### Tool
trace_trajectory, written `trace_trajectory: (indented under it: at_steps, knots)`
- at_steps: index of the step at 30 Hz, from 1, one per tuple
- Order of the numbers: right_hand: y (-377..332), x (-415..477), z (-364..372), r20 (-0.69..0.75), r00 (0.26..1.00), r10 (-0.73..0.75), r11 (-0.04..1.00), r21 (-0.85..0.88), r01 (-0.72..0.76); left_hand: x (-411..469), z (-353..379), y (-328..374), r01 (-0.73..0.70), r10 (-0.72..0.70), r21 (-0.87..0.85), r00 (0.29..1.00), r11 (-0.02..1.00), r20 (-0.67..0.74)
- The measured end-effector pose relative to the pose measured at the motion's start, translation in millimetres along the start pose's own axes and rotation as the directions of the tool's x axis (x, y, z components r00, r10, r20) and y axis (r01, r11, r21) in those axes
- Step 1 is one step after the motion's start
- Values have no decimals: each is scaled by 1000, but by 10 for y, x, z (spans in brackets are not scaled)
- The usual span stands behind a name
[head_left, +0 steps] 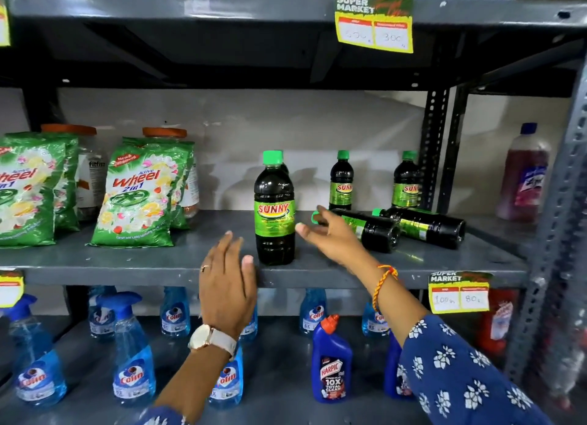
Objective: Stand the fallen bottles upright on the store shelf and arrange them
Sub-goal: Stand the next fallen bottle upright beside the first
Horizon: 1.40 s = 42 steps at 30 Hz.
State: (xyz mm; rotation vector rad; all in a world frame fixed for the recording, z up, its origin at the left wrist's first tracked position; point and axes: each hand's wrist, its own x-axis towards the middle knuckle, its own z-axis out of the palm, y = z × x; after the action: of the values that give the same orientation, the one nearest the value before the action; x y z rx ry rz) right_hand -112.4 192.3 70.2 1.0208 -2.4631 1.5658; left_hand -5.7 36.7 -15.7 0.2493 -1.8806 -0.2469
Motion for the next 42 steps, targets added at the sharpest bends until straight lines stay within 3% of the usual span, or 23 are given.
trace_trajectory:
  at_steps: [3, 5, 10, 13, 17, 19, 20, 22, 24, 27, 35, 39, 42]
  knots:
    - [159, 223, -386, -291, 949, -118, 948, -319, 19, -43, 91, 515, -307, 317, -115, 945, 945, 76]
    - [214, 348, -541, -287, 949, -131, 859, -510, -36, -26, 280, 837, -389, 406, -123, 896, 913, 181]
    - [283, 475, -551, -192, 981, 32, 554, -814, -177, 108, 706, 1142, -292, 252, 83, 913, 953, 320]
    - [341, 521, -547, -172, 981, 85, 502, -843, -191, 124, 731, 1150, -254, 186, 181, 927, 950, 326]
    - [430, 512, -577, -172, 985, 16, 540, -827, -154, 115, 721, 1169, -257, 191, 203, 936, 945, 296]
    - [465, 492, -624, -217, 974, -72, 640, -758, -121, 120, 730, 1164, -245, 183, 201, 941, 948, 284]
    - [471, 482, -657, -262, 960, -100, 744, -660, -102, 121, 732, 1164, -240, 178, 198, 942, 951, 285]
    - [491, 492, -687, -339, 936, -98, 966, -258, 8, 117, 745, 1169, -237, 179, 187, 943, 953, 281]
    - [517, 482, -656, -352, 935, -43, 983, 155, 103, 115, 763, 1164, -239, 186, 178, 944, 955, 272]
    - [586, 450, -604, -340, 941, 8, 910, 392, 133, 111, 772, 1159, -243, 190, 193, 947, 950, 260]
    - [694, 429, -613, -224, 975, 14, 918, 390, 76, 98, 792, 1151, -238, 190, 195, 953, 951, 236]
    - [763, 449, -600, -304, 952, 32, 986, 166, 20, 91, 794, 1151, -233, 189, 180, 954, 956, 232]
    - [760, 444, -615, -261, 963, 69, 978, 206, -14, 77, 795, 1145, -227, 182, 183, 956, 957, 232]
